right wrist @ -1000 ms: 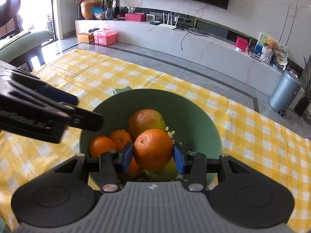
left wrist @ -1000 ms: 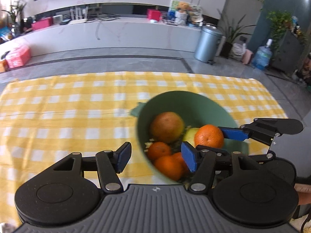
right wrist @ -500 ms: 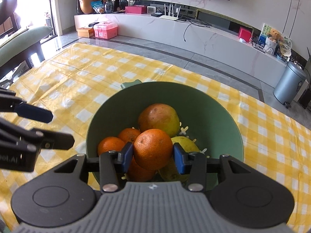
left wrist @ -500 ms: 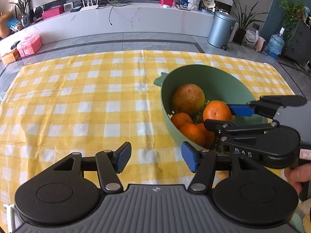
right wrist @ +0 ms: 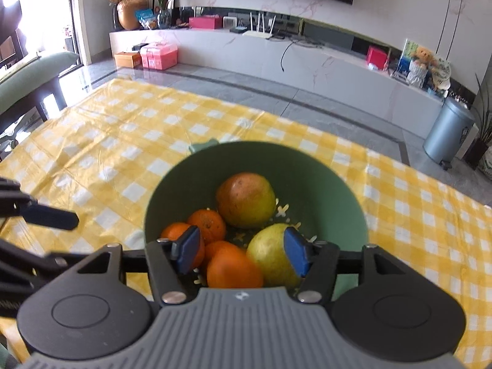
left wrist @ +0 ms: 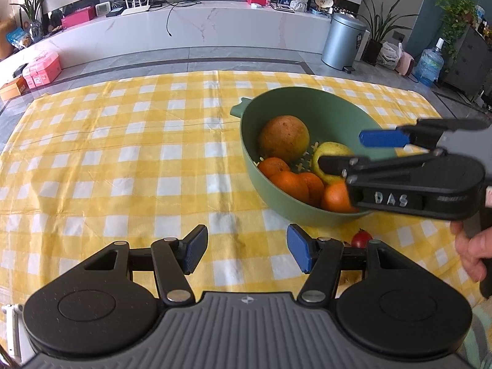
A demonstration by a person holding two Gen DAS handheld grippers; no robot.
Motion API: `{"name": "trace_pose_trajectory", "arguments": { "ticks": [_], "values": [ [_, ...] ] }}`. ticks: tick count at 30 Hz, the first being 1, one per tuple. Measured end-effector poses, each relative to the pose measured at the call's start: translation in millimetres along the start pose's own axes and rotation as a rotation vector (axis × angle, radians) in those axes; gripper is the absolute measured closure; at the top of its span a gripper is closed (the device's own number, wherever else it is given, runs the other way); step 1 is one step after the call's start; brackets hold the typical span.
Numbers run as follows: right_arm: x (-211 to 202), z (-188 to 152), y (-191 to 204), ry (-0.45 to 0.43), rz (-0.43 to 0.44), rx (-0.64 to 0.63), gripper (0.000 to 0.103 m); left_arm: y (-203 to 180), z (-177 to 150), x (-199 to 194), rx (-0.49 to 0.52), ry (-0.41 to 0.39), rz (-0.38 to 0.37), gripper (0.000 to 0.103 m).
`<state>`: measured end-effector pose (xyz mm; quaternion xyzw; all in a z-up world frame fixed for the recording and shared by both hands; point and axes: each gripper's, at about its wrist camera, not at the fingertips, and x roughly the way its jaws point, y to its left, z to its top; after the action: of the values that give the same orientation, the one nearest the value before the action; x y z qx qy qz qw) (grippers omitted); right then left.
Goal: Organize fruits
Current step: 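Withdraw both grippers from the colander toward the longans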
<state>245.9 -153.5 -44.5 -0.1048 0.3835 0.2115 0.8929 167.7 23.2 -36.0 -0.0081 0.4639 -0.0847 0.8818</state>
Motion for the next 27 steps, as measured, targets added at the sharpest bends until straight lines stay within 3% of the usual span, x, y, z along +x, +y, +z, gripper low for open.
{"name": "trace_pose_trajectory", "arguments": {
  "ticks": [13, 21, 27],
  "values": [
    [-74.6, -22.2, 0.0, -0.117, -0.032, 0.074, 0.041, -13.9, -19.8, -37.3, 0.027, -0.079, -0.051, 0.033],
    [-109.7, -63.2, 3.6, -0.157, -0.051, 0.155, 0.041, -30.4, -34.7, -52.9, 0.074, -0.118, -0.071, 0.033],
    [-116.5, -104.9, -0.6, -0.123, -0.074, 0.251, 0.041, -36.6, -45.3, -52.3, 0.055, -0.128, -0.124, 0.037]
  ]
}}
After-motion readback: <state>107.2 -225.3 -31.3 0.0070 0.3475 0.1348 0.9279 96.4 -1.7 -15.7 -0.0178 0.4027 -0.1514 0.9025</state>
